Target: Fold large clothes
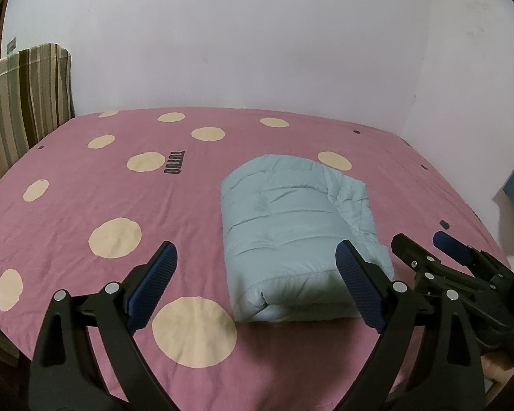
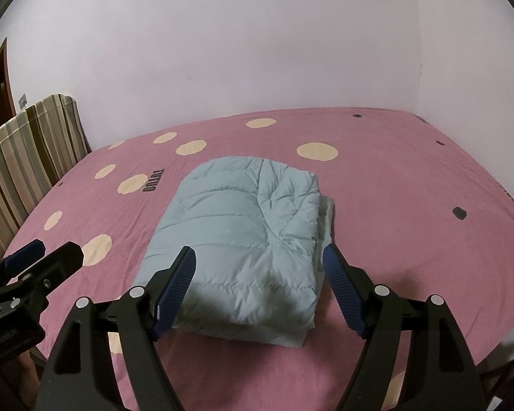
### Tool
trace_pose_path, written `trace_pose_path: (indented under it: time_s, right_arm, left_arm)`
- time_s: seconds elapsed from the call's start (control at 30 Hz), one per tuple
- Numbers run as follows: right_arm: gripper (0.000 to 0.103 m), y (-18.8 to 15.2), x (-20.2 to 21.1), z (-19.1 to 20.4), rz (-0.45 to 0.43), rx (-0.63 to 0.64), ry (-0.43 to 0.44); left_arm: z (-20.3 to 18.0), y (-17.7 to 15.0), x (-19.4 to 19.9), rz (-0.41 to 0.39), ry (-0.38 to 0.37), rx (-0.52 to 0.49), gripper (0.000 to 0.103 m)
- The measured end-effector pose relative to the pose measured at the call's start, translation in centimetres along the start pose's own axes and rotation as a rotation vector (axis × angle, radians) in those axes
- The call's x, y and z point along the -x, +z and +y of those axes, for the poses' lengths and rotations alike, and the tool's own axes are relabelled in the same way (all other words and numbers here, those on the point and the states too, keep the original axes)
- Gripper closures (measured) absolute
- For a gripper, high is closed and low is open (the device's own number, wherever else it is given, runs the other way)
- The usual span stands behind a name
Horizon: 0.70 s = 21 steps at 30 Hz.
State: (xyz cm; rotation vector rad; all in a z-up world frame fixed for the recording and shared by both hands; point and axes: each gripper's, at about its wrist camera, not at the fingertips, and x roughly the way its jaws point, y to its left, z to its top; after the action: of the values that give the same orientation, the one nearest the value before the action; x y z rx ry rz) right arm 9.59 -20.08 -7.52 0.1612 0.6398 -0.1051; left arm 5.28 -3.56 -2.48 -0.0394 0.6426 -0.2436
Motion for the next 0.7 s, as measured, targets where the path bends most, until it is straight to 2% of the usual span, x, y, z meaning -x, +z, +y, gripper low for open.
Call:
trace_pose_path:
  time_s: [0.1,0.7]
  right_arm:
    - [0.027,-0.02,0.1,0.13,-0.002,0.0,0.0]
    - [0.027,-0.15,-0.06,0.34,0.008,-0.004,-0.003]
  left_arm:
    - [-0.18,0.04,0.07,-0.005,0.002,0.002,0.006]
    - [-0.18,0.01,0.03,-0.014,0.036,-0.011,0.005]
